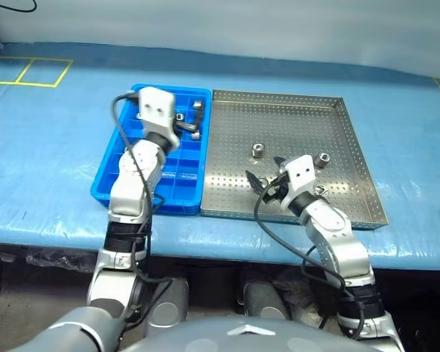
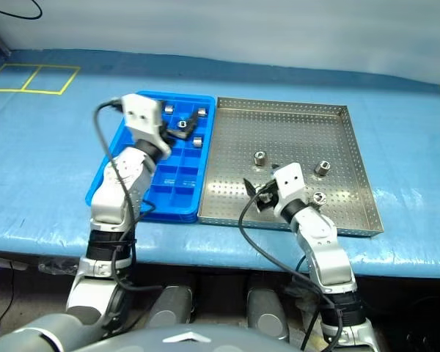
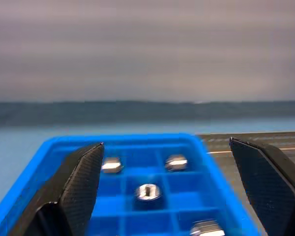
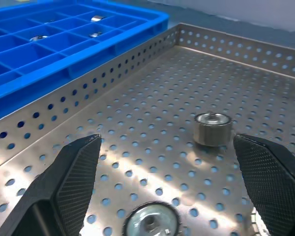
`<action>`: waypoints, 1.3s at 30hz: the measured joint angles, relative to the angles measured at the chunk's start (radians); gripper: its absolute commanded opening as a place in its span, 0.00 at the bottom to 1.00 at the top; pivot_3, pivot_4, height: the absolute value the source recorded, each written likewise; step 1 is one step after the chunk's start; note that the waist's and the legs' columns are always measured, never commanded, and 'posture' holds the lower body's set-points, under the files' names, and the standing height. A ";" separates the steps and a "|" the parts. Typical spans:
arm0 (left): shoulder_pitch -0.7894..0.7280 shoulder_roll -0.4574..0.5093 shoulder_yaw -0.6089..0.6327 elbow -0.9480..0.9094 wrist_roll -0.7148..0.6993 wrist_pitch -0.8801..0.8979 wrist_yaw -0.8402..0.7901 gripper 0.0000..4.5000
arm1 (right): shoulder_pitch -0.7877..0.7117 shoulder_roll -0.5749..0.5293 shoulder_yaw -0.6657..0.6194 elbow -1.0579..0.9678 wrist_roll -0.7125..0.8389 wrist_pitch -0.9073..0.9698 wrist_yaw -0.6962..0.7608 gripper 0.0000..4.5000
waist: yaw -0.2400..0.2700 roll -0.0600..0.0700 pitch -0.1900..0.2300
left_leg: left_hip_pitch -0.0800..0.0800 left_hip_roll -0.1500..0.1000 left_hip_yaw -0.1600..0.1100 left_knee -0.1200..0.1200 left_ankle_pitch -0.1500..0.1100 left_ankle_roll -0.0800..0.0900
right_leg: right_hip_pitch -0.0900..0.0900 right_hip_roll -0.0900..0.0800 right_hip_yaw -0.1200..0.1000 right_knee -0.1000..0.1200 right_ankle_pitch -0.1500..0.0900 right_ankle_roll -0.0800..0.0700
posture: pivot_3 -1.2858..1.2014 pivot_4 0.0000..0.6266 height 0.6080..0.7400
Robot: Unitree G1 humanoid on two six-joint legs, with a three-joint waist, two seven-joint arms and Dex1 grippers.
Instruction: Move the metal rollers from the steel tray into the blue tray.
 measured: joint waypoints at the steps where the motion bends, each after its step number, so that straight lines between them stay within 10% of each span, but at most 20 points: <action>1: -0.022 -0.003 -0.022 0.007 -0.007 -0.006 -0.033 0.99 | -0.003 0.001 -0.010 0.000 0.001 0.004 -0.009 1.00 | -0.001 0.000 0.000 | 0.000 0.000 0.000 0.000 0.000 0.000 | 0.000 0.000 0.000 0.000 0.000 0.000 | 0.55 0.24 1.00; 27: -0.369 -0.173 -0.107 0.996 0.114 -0.293 -0.065 0.99 | 0.124 -0.018 -0.082 -0.114 -0.025 0.073 -0.114 1.00 | -0.080 0.000 0.000 | -0.001 0.000 0.001 -0.001 -0.001 0.002 | -0.002 0.001 0.002 -0.001 0.002 0.005 | 0.50 0.24 1.00; 39: -0.403 -0.221 -0.095 1.125 0.128 -0.317 -0.084 0.18 | 0.135 -0.003 -0.071 -0.114 -0.039 0.072 -0.127 1.00 | -0.092 0.001 0.000 | -0.001 0.000 0.001 -0.001 -0.001 0.002 | -0.002 0.001 0.002 -0.001 0.003 0.005 | 0.48 0.24 1.00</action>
